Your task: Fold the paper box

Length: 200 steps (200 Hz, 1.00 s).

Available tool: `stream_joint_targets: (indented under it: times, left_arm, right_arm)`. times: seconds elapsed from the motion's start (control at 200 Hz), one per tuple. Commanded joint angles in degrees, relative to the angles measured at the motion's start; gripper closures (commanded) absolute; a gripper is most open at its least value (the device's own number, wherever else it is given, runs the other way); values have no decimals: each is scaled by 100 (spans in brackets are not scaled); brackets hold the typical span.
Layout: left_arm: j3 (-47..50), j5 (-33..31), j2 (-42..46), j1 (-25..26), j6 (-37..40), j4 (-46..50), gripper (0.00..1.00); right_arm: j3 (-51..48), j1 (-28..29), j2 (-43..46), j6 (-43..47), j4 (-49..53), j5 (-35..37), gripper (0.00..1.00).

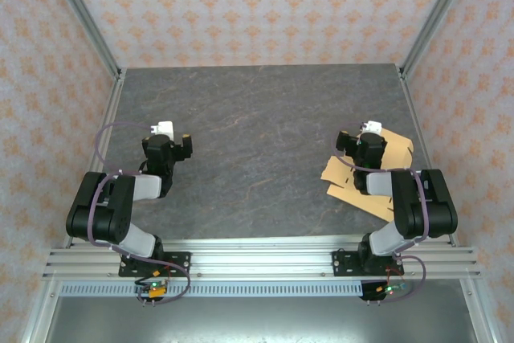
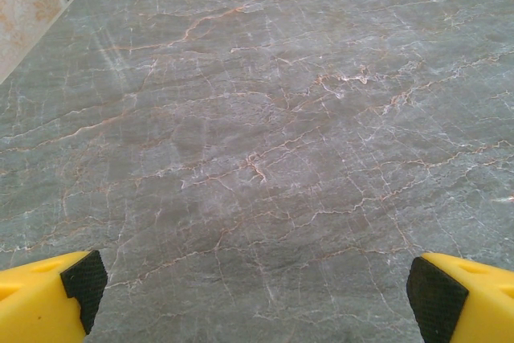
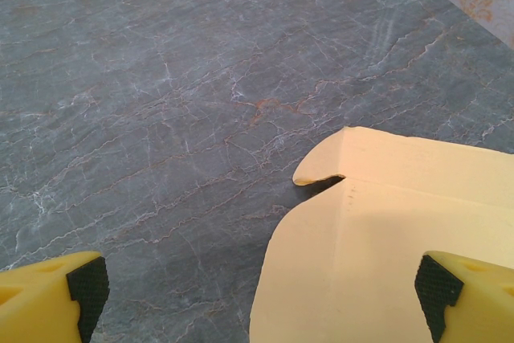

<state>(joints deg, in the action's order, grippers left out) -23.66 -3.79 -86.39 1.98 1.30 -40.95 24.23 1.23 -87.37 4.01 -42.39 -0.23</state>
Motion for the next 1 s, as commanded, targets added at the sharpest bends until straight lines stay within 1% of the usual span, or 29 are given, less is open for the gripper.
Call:
stream_joint_targets:
  times: [0.0,0.03,0.055,0.08,0.115,0.175,0.21,0.225,0.235,0.265,0.29,0.305,0.335,0.35,0.37,0.476,0.536,0.561,0.631,0.666,0.736,0.811,0.891,0.996]
  left_arm:
    - [-386,-578,575,160,-138,713,0]
    - [-620,-1066,902,265,-381,1455,0]
    - [-783,-1544,1155,342,-653,2037,0]
    - [-879,-1825,1411,391,-926,2421,0]
    - [-893,-1853,1734,415,-1113,2731,0]
    - [-751,-1696,2286,457,-1401,2869,0]
    - [-688,-1680,2602,471,-1662,3010,0]
    - [-680,-1678,2721,472,-1785,3117,0]
    - [-670,-1693,2796,477,-1858,3178,0]
    - [-658,-1828,2995,471,-2195,3377,0]
    - [-683,-2073,3131,471,-2595,3659,0]
    - [-719,-2288,3193,471,-2989,3878,0]
    - [-850,-2655,3290,464,-3877,4580,0]
    - [-935,-2749,3323,444,-4171,4890,0]
    - [-1004,-2785,3352,414,-4340,5105,0]
    - [-1167,-2253,3295,286,-4279,5280,0]
    - [-1304,-1991,3135,291,-4272,5453,0]
    - [-1358,-1881,3049,298,-4270,5526,0]
    - [-1437,-1727,2788,373,-4211,5639,0]
    - [-1437,-1736,2682,438,-4164,5663,0]
    - [-1426,-1794,2575,564,-4041,5656,0]
    - [-1338,-1766,2557,669,-3781,5418,0]
    - [-1265,-1815,2494,727,-3601,5225,0]
    - [-1320,-1949,2384,821,-3571,5295,0]
  right_arm:
    - [36,31,462,-161,251,287,1]
    - [180,29,749,-271,743,454,1]
    - [394,30,977,-443,1425,652,1]
    - [633,28,1188,-681,2048,981,1]
    - [983,26,1420,-1180,2842,1402,1]
    - [1545,28,1628,-2054,4060,2008,1]
    - [1880,32,1669,-2886,4799,2491,1]
    - [2040,28,1657,-3281,5326,2729,1]
    - [2154,33,1637,-3710,5656,2883,1]
    - [2469,27,1568,-4855,6665,3254,1]
    - [2743,6,1489,-5519,7324,3348,1]
    - [2861,-11,1435,-5774,7615,3268,1]
    - [3096,-33,1336,-5907,7972,2942,1]
    - [3200,-35,1276,-5934,8117,2761,1]
    - [3322,-36,1198,-6050,8305,2512,1]
    - [3858,-27,638,-7142,9268,1342,1]
    - [4092,-9,264,-7483,9535,707,0]
    - [4178,-2,91,-7625,9665,452,2]
    - [4281,90,-339,-7531,9574,-452,3]
    - [4303,172,-499,-7478,9479,-822,6]
    - [4363,447,-615,-7679,9583,-987,5]
    - [4229,617,-580,-7969,9433,-1119,4]
    - [4072,591,-570,-8082,9165,-1171,0]
    - [4405,466,-726,-7837,9550,-982,0]
